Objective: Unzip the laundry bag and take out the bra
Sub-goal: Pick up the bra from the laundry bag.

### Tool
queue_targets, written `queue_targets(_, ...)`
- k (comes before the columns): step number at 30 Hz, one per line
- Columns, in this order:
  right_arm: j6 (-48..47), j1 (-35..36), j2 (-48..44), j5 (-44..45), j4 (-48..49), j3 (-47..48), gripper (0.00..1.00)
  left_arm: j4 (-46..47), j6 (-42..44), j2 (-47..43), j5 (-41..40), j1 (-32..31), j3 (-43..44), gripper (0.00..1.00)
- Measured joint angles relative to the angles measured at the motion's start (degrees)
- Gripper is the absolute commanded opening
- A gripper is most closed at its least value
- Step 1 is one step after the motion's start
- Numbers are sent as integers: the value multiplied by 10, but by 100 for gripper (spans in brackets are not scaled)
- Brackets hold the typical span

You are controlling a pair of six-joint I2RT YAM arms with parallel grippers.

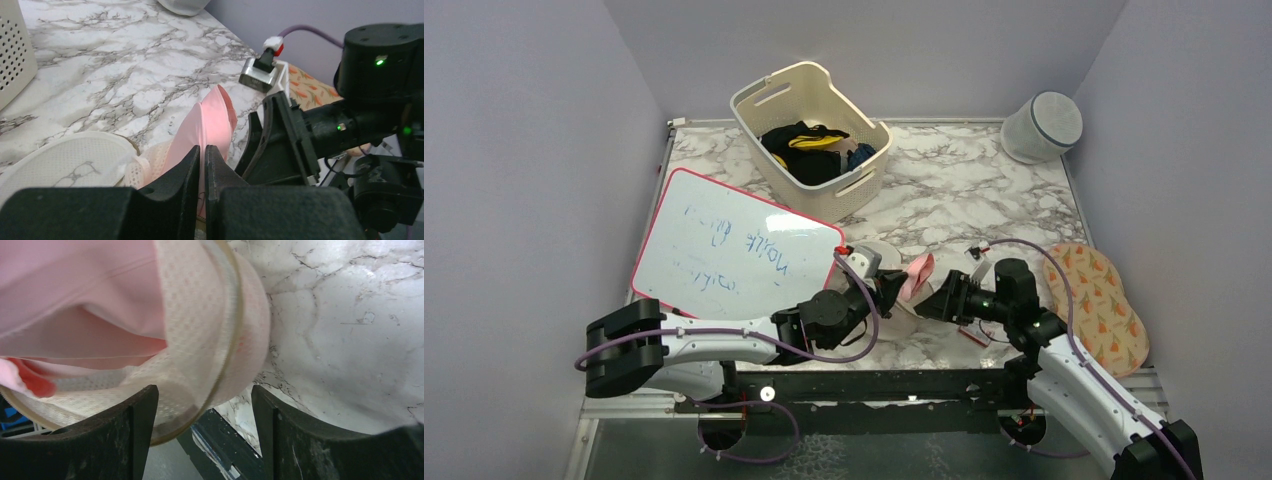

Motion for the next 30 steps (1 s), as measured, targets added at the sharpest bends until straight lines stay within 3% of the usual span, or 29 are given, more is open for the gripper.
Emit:
queue_targets(5, -7, 0, -33, -5, -10, 17, 76, 26, 19, 53, 0, 0, 2, 0)
queue_targets(15, -22, 0, -10, -21, -5, 19, 72, 103, 49, 136, -14, 0, 40, 0)
queue_targets(24, -48, 0, 8, -20, -14, 19, 73, 126, 49, 123, -16, 0, 78, 0)
queue_targets(30, -58, 0, -8, 37, -57, 24, 71, 89, 49, 45, -1, 0, 78, 0)
